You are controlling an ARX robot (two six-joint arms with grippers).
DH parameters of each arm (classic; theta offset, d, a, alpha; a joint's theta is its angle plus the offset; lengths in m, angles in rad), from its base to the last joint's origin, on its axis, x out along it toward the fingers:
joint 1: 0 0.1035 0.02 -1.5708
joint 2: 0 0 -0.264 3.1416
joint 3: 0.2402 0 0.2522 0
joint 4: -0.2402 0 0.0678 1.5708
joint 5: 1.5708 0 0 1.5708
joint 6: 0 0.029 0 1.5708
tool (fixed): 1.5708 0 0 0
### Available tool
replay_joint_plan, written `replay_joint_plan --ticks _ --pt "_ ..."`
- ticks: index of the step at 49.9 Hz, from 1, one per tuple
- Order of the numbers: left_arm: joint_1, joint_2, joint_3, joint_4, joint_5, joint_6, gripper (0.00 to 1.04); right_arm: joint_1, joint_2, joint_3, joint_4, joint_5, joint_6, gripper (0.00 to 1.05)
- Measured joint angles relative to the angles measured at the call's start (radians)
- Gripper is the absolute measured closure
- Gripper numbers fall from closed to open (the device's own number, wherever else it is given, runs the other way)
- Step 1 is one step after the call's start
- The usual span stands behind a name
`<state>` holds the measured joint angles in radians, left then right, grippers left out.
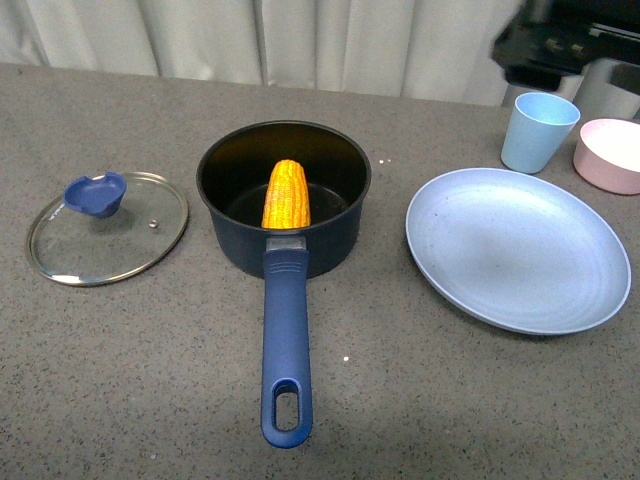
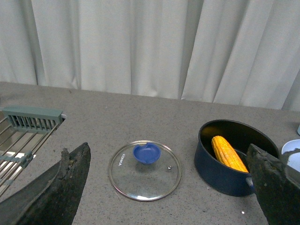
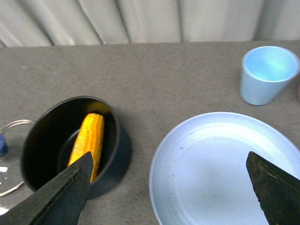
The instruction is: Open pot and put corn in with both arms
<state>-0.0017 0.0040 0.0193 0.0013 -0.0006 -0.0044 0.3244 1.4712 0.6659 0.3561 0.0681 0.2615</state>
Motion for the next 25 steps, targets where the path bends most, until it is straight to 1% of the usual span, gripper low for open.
replay_joint_plan --ticks 2,7,8,11,12,15,21,25 --pt "0.0 0.0 0.0 0.0 0.0 0.0 0.06 -0.003 -0.043 -0.043 0.018 0.025 -0.009 0.09" --pt "0.0 0.0 0.0 0.0 0.0 0.0 0.06 -0.004 -0.175 -0.161 0.028 0.15 -0.023 0.09" --pt "0.0 0.0 0.0 0.0 0.0 0.0 0.06 -0.003 -0.188 -0.174 0.029 0.156 -0.024 0.09" --pt "0.0 0.0 0.0 0.0 0.0 0.0 0.06 0.012 -0.269 -0.258 0.048 0.256 -0.044 0.09" --pt "0.0 0.0 0.0 0.0 0.0 0.0 0.06 0.015 -0.282 -0.272 0.053 0.271 -0.048 0.09" --pt "0.0 0.0 0.0 0.0 0.0 0.0 0.06 0.035 -0.363 -0.348 0.071 0.357 -0.068 0.09" --pt "0.0 0.0 0.0 0.0 0.0 0.0 0.06 0.074 -0.515 -0.441 0.01 0.454 -0.076 0.09" --pt "0.0 0.0 0.0 0.0 0.0 0.0 0.06 0.099 -0.604 -0.48 -0.038 0.485 -0.09 0.09"
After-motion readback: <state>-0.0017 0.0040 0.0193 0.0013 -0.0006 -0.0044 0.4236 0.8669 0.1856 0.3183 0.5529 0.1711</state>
